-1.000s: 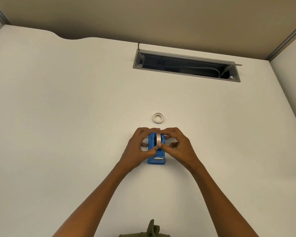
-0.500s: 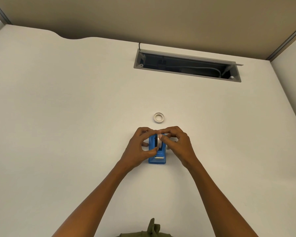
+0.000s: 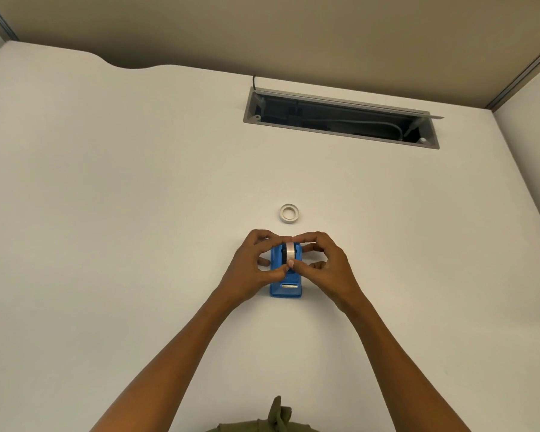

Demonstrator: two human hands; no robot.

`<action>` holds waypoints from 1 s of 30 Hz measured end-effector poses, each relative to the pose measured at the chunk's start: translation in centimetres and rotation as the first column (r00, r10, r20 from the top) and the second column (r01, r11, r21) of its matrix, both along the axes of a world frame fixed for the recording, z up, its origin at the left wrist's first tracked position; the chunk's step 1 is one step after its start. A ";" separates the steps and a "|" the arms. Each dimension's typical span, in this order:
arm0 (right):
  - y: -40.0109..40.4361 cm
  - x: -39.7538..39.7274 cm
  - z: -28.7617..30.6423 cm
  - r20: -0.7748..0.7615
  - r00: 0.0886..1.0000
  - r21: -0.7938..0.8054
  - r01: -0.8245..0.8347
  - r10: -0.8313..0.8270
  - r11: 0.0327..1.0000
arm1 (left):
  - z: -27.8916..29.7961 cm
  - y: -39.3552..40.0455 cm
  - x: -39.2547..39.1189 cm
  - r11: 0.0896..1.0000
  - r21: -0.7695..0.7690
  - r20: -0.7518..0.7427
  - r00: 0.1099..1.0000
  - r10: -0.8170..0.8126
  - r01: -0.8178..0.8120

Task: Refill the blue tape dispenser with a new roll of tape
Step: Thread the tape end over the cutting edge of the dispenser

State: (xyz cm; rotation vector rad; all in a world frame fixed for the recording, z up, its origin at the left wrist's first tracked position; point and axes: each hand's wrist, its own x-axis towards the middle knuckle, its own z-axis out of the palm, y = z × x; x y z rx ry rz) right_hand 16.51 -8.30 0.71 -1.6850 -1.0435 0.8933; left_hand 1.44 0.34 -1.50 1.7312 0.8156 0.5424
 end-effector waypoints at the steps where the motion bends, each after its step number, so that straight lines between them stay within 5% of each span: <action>1: 0.1 0.0 0.0 0.004 1.000 -0.002 0.011 -0.011 1.000 | 0.0 0.0 0.0 1.000 0.000 -0.004 1.000 -0.003 0.003; 12: 0.9 -0.2 0.4 0.050 0.992 0.011 0.119 -0.119 0.993 | -0.2 0.1 0.0 1.000 -0.006 -0.032 0.999 -0.003 0.003; 20: -0.1 0.0 1.8 0.497 0.865 0.096 -0.124 0.061 0.988 | 0.2 0.5 -0.1 0.998 0.017 -0.017 0.998 -0.055 0.055; 30: 1.2 -0.2 3.6 0.345 0.938 -0.008 -0.034 0.034 0.999 | 0.4 0.6 0.0 0.997 0.048 -0.057 0.997 -0.053 0.056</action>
